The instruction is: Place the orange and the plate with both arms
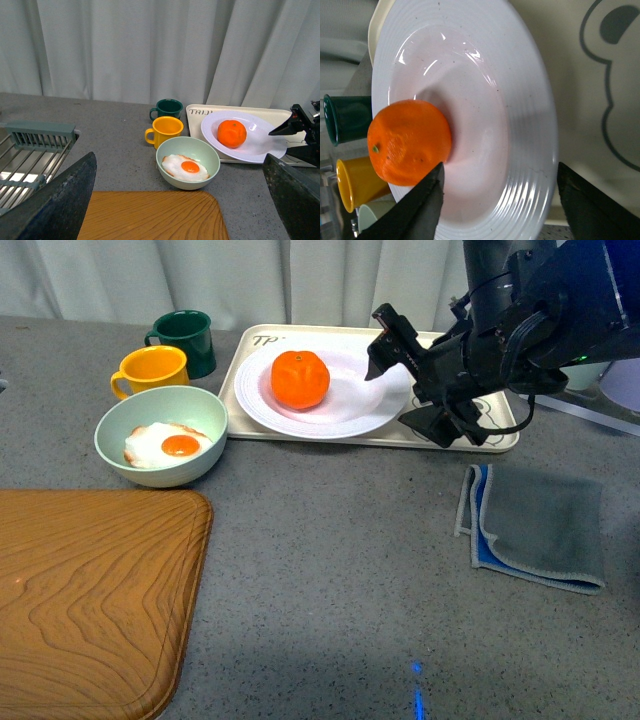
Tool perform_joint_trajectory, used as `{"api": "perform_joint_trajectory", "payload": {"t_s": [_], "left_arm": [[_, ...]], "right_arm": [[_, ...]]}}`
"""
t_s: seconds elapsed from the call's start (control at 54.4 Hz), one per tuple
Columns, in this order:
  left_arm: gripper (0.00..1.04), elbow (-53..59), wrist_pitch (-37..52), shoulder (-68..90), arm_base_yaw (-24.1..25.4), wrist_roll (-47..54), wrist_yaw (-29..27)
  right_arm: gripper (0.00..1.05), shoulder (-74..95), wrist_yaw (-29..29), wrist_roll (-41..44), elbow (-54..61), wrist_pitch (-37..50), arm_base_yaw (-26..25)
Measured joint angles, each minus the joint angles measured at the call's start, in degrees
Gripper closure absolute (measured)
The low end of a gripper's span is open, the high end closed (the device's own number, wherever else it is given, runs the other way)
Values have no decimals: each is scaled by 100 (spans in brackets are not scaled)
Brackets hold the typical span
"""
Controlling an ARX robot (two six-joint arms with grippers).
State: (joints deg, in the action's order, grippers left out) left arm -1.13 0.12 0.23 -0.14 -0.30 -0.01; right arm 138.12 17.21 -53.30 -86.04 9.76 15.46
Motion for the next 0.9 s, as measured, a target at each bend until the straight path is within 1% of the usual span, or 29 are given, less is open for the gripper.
{"api": "perform_joint_trajectory", "payload": {"t_s": [0.129, 0.147, 0.202, 0.313, 0.35, 0.368, 0.386, 0.405, 0.423, 0.46, 0.497, 0.515, 0.534, 0.552, 0.589, 0.607, 0.644, 0.662, 0.699, 0.718, 0.754, 0.865, 0.902], "left_arm": [[7, 0, 0, 0, 0, 0, 0], [7, 0, 0, 0, 0, 0, 0], [7, 0, 0, 0, 0, 0, 0], [7, 0, 0, 0, 0, 0, 0], [7, 0, 0, 0, 0, 0, 0], [7, 0, 0, 0, 0, 2, 2], [7, 0, 0, -2, 0, 0, 0], [7, 0, 0, -2, 0, 0, -2], [7, 0, 0, 0, 0, 2, 9], [7, 0, 0, -2, 0, 2, 2], [7, 0, 0, 0, 0, 2, -2], [7, 0, 0, -2, 0, 2, -2], [7, 0, 0, -2, 0, 2, -4], [7, 0, 0, -2, 0, 2, -4], [7, 0, 0, -2, 0, 2, 0], [7, 0, 0, -2, 0, 2, 0], [7, 0, 0, -2, 0, 2, 0], [7, 0, 0, -2, 0, 2, 0], [7, 0, 0, -2, 0, 2, 2], [7, 0, 0, -2, 0, 2, 2], [7, 0, 0, -2, 0, 0, 2], [7, 0, 0, 0, 0, 2, 2], [7, 0, 0, 0, 0, 2, 2]], "right_arm": [[9, -647, -63, 704, 581, 232, -26], [8, -793, -94, 870, 702, 254, -28], [10, -1047, -79, 1069, 881, 251, -33], [10, -1132, -81, 1209, 898, 251, -33], [10, -1117, -249, 1338, 953, 380, -20], [12, -1093, -509, 1504, 1062, 715, 11], [18, -1088, -1314, 2041, 1449, 1797, 24], [22, -1088, -1676, 2310, 1687, 2411, 39], [25, -1088, -2190, 2754, 1965, 3038, 37], [34, -1202, -2813, 3593, 2651, 4315, -15], [41, -1392, -2986, 4151, 3193, 5117, -87], [47, -1591, -2992, 4404, 3550, 5571, -162], [50, -1742, -2977, 4599, 3759, 5807, -208], [52, -1825, -2968, 4671, 3862, 5917, -232], [59, -2166, -2920, 4876, 4216, 6214, -317], [61, -2256, -2907, 4918, 4299, 6264, -341], [68, -2568, -2868, 5029, 4601, 6384, -420], [70, -2640, -2863, 5064, 4673, 6406, -439], [77, -2881, -2813, 5139, 4955, 6465, -514], [79, -2931, -2796, 5156, 5023, 6476, -531], [86, -3115, -2732, 5198, 5302, 6500, -588], [103, -3521, -2588, 5265, 5921, 6520, -678], [104, -3676, -2542, 5294, 6100, 6520, -706]]}}
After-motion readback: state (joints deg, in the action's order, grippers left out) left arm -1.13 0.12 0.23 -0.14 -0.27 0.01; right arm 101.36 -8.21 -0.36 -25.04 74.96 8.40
